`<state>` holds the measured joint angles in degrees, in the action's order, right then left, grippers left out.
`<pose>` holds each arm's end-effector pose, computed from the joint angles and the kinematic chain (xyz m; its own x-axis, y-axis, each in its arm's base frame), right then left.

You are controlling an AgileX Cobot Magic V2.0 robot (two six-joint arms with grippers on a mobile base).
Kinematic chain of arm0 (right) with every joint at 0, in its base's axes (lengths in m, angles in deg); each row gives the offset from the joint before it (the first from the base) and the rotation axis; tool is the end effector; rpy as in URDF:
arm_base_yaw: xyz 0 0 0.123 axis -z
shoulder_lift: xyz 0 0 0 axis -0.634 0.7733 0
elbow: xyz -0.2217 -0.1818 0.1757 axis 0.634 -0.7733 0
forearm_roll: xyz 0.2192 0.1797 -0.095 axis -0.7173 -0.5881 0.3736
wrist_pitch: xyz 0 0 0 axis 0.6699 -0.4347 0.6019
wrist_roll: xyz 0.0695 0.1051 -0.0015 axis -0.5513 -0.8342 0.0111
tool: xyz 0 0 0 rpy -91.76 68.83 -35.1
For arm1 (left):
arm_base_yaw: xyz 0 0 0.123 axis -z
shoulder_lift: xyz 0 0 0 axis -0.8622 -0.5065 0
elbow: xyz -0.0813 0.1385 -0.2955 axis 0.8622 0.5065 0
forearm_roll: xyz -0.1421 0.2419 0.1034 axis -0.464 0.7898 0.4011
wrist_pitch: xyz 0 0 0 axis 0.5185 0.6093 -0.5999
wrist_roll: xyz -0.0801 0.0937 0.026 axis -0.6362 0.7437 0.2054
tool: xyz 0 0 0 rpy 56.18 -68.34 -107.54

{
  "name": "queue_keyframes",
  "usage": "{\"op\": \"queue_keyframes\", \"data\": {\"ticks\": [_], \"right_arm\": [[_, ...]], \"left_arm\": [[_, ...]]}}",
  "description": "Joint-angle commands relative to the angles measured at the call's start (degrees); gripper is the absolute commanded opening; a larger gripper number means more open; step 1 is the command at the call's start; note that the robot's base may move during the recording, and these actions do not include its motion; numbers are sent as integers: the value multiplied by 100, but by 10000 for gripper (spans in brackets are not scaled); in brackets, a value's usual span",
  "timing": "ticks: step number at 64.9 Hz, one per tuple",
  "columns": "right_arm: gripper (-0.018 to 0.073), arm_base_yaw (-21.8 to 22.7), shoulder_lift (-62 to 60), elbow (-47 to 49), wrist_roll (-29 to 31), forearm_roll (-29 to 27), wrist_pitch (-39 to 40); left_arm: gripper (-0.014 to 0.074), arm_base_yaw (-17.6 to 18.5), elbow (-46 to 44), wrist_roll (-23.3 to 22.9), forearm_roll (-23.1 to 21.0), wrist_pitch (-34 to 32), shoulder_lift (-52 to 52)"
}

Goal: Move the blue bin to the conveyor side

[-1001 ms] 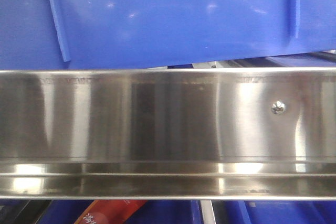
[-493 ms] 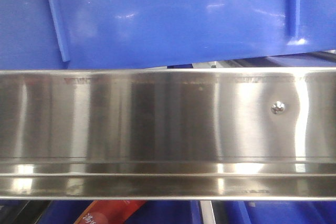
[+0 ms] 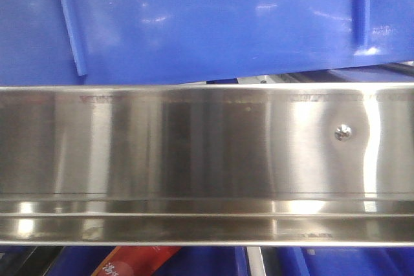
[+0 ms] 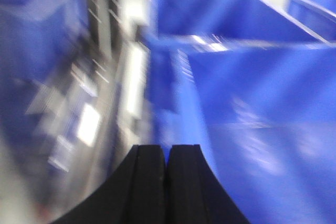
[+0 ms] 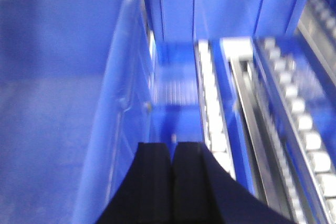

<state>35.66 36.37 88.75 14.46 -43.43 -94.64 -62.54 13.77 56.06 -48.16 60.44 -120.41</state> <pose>0.2211 0.0203 0.5251 -0.6055 0.0050 -0.7958 -0.0758 0.9951 0.0640 0.2120 -0.0003 0.4914 -0.3887 -0.1092 -0.9149 -0.0038 0.9931 -0.1169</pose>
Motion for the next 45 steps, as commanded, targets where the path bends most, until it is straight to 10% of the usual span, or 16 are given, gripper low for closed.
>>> {"op": "queue_keyframes", "data": {"ticks": [1,13,45], "right_arm": [[-78,-178,497,318,53,458,-46],[-78,-835,1418,928,-84,1308,-242],[-78,-939,2792,2753,-84,654,-242]], "left_arm": [[-8,-26,-234,0,-254,53,-408],[-9,-26,-628,0,-293,53,-1130],[-9,-26,-1835,0,-342,1162,-2513]]}}
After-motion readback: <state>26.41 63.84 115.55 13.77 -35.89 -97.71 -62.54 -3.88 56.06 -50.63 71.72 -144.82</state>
